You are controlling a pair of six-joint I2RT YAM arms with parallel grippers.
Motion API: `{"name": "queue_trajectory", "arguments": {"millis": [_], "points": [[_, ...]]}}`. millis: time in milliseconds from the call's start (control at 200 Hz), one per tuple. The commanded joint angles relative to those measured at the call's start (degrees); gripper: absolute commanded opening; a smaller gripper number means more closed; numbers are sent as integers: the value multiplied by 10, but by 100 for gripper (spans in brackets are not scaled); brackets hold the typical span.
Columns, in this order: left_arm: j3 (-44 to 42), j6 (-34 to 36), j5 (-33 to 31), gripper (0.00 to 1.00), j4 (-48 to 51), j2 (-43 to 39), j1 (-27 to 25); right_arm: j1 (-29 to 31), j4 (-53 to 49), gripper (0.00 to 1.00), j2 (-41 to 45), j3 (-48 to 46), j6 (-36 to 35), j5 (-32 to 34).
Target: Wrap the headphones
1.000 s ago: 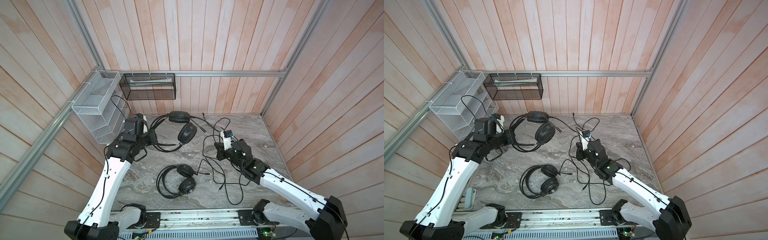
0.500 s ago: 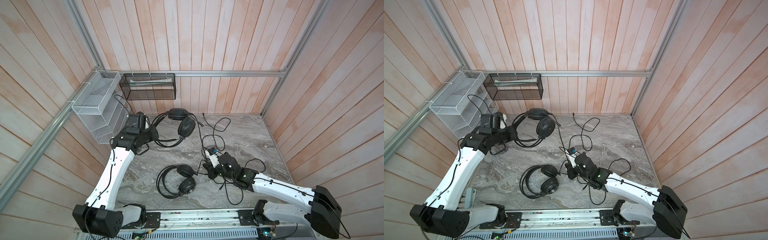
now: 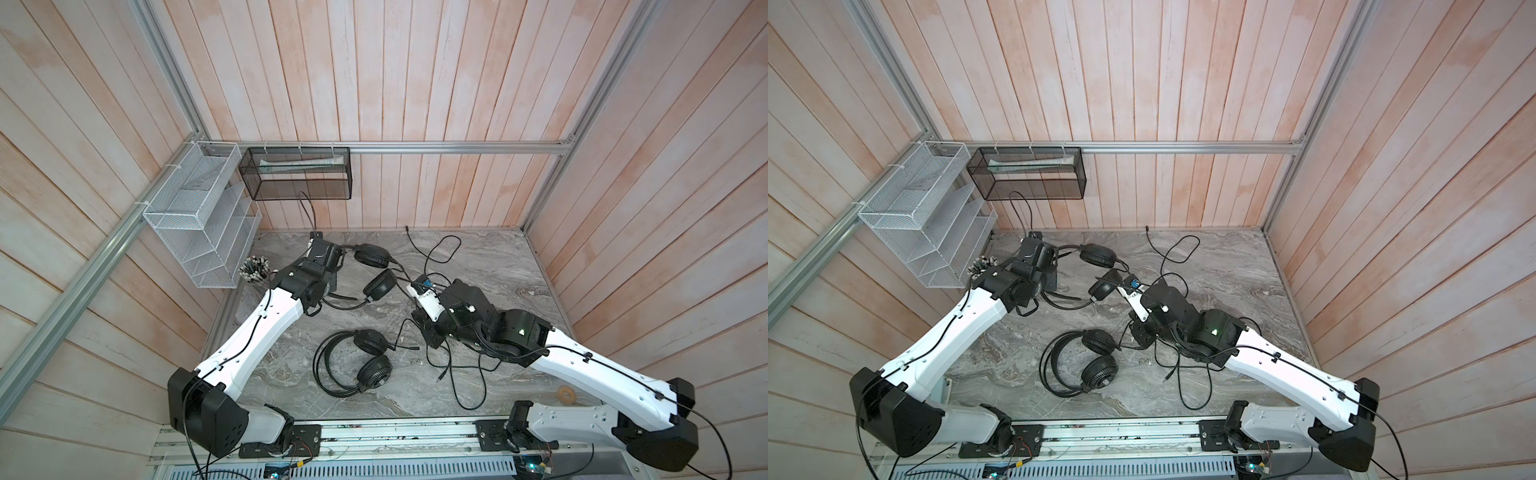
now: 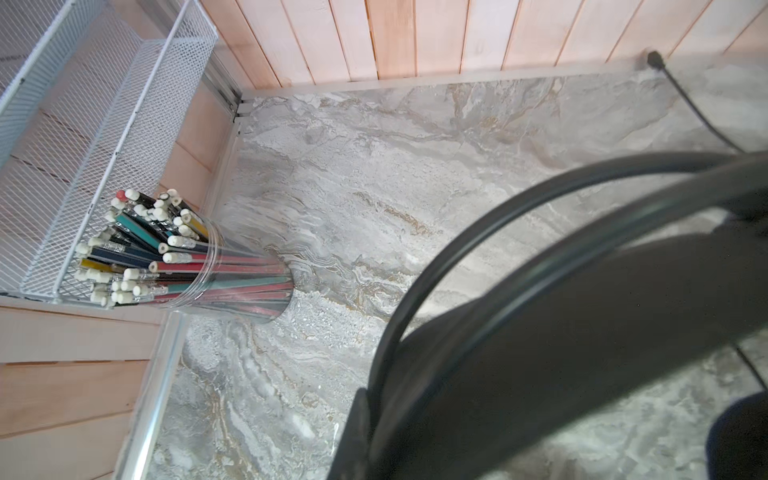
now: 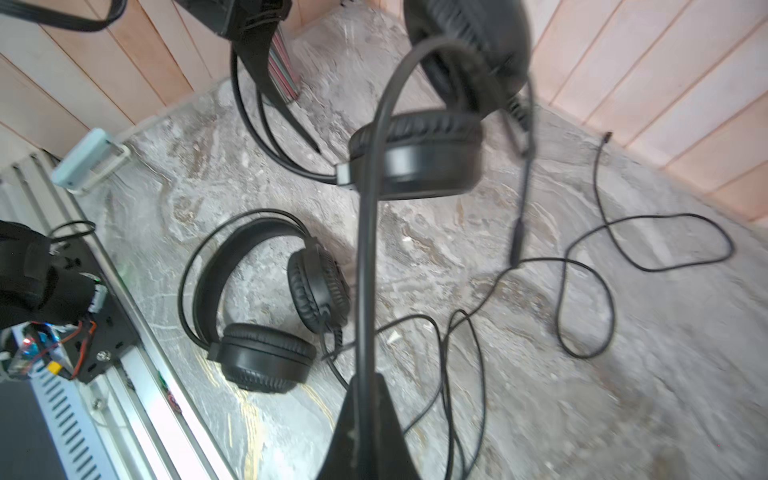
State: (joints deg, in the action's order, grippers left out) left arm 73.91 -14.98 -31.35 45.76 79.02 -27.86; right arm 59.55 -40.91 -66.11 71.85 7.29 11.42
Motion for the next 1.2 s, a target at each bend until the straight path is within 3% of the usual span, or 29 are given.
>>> {"name": "queue_trajectory", "arguments": {"millis": [0,205,300,460,775,1195], "points": [[-44,71,-79,0,-93,-52,-21,2,-132,0,-17,62,-44,107],[-150,164,-66,0,-194,-148,-41,2,-141,0,-73,144,-54,237],[-193,193,-30,0,-234,-196,-58,2,-125,0,-108,194,-75,258],[-225,214,45,0,-270,-244,-82,2,-81,0,-173,284,-126,255],[-240,220,109,0,-287,-270,-102,-10,-16,0,-281,426,-176,242],[-249,185,171,0,-298,-308,-102,-43,-11,1,-353,460,-171,169]]}}
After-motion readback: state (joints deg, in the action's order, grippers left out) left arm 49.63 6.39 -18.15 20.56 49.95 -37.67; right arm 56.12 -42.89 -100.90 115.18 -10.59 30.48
